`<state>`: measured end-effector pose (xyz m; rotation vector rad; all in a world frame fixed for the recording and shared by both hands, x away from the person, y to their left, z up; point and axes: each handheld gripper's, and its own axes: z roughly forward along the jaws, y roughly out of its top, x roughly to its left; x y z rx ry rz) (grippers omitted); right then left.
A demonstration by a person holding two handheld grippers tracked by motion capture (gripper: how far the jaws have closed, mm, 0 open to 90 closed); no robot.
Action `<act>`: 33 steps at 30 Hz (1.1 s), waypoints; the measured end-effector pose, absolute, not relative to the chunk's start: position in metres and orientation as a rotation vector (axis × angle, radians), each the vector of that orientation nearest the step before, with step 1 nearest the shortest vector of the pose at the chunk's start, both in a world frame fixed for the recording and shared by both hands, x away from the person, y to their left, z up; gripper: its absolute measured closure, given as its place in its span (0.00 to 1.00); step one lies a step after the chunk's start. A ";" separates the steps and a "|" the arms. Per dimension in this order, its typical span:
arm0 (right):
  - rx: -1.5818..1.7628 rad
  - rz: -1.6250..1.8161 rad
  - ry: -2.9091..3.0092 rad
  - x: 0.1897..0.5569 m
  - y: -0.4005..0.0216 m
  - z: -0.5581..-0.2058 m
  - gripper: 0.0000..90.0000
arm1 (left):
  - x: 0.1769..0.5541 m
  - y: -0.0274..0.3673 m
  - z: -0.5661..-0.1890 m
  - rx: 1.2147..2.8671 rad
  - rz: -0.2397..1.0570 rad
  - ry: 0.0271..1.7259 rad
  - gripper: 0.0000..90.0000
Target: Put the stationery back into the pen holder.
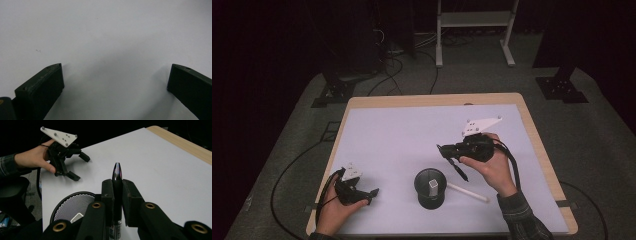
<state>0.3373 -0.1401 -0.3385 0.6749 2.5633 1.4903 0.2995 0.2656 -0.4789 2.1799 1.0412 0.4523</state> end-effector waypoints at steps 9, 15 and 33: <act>0.649 1.517 2.569 0.337 -0.130 -0.334 0.89 | 0.299 0.265 -0.479 2.176 0.452 1.043 0.00; 0.626 1.513 2.575 0.337 -0.123 -0.329 0.89 | 0.299 0.265 -0.479 2.176 0.451 1.043 0.00; 0.546 1.550 2.585 0.337 -0.096 -0.320 0.89 | 0.299 0.266 -0.479 2.179 0.452 1.042 0.00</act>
